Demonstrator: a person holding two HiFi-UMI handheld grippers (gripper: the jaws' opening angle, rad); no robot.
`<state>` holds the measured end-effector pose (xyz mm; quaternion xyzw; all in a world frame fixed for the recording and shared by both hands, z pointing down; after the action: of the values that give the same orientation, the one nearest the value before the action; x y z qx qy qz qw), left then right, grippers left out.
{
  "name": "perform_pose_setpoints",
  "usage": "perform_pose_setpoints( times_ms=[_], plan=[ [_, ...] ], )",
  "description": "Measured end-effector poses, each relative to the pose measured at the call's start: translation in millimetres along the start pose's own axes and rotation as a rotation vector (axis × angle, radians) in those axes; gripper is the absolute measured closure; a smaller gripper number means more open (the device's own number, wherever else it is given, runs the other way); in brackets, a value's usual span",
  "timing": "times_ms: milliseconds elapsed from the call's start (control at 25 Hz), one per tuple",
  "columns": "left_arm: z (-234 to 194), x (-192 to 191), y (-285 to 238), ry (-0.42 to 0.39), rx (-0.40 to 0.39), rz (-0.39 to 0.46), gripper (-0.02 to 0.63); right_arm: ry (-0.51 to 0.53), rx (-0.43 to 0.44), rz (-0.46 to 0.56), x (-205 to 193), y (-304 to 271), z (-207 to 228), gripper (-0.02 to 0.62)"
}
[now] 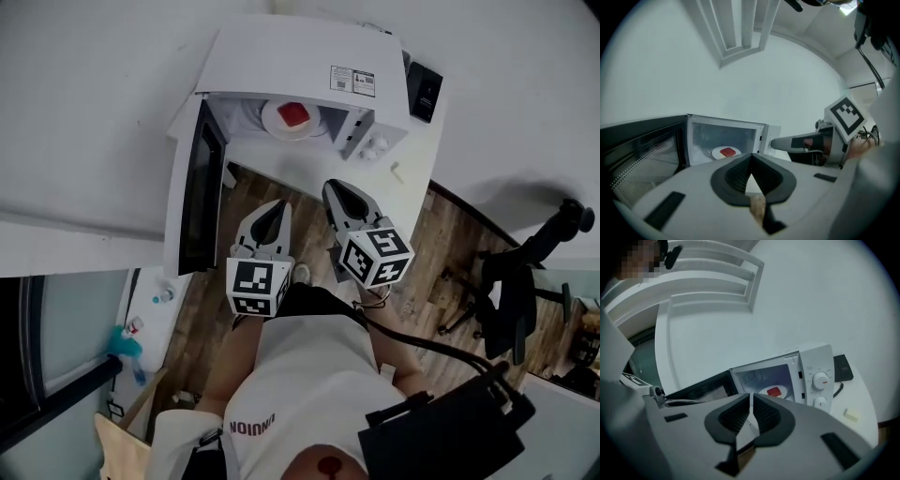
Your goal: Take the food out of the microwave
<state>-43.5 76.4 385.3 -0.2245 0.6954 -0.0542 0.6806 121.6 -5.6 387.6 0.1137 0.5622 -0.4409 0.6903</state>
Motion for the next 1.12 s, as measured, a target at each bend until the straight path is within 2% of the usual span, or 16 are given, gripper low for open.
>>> perform_pose_setpoints(
  times_ms=[440, 520, 960, 1120],
  plan=[
    [-28, 17, -25, 0.017, 0.029, -0.006, 0.592, -0.049, -0.012, -0.037, 11, -44, 19, 0.555],
    [-35, 21, -32, 0.012, 0.023, -0.012, 0.592, -0.071, -0.006, -0.05, 12, -55, 21, 0.5],
    [-67, 28, -66, 0.001, -0.047, -0.041, 0.592, -0.105, -0.058, -0.121, 9, -107, 31, 0.48],
    [-80, 29, -75, 0.006, -0.058, -0.048, 0.592, -0.149, -0.063, -0.153, 4, -124, 36, 0.477]
  ],
)
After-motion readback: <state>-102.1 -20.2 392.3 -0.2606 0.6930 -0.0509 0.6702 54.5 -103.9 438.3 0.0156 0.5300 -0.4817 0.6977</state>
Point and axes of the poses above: the fingertips, and each gripper's own axes: y backward along the fingers, z to its right, x out of its top, the point moved 10 cm from there along y, backward along the fingers, and after that the axes turned 6 degrees about -z, right-handed, at the moved point
